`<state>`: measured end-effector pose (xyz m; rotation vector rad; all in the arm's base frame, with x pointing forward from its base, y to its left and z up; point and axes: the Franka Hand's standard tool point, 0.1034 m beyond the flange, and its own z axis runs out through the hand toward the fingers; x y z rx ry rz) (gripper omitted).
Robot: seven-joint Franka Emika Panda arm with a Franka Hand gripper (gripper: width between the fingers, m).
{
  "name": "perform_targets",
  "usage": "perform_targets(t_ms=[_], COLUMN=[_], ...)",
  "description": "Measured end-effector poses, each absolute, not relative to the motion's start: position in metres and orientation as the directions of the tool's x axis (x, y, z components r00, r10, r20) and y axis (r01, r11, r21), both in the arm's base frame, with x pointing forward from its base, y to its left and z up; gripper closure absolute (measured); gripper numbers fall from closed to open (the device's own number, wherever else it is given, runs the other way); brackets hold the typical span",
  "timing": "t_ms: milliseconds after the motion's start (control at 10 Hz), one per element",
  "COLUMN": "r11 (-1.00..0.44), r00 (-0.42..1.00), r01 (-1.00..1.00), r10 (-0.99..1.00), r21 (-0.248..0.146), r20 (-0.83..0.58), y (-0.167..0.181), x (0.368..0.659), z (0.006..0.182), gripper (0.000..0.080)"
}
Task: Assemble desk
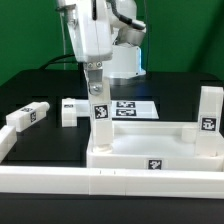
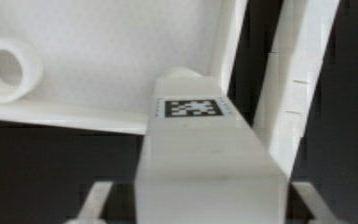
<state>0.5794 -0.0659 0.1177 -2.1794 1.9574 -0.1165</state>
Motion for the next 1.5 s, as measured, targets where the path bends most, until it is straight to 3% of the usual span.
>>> perform_targets(t_ms=[300,400,500,600,700,1000,1500], r11=[-0.122,-0.211,-0.301,-0.442,-0.552,-0.798,-0.937], r00=[0.14,0.228,0.315,0.453,0.561,0.798,0.929], r01=[-0.97,-0.953,-0.928,-0.868,-0.804,-0.568,-0.31], r10=[-0.987,-0.972,-0.948,-0.891,-0.828,-0.594,-0.334], r21=[-0.209,-0.216,-0.219,-0.224,-0.223,-0.202,-0.161], r20=[-0.076,-0.055,-0.032,0.003,0.028,0.102,0.158], y=[-0.065,-0.064,-0.061,-0.058,-0.054,-0.056,-0.06], x=[0.579,0.579,0.58,0.58,0.581,0.581,0.581], z=[0.117,0.115,0.113,0.112,0.112,0.112,0.112], gripper=[0.0508,0.0328,0.0328,0.0189,0.0157,0.0152,0.015])
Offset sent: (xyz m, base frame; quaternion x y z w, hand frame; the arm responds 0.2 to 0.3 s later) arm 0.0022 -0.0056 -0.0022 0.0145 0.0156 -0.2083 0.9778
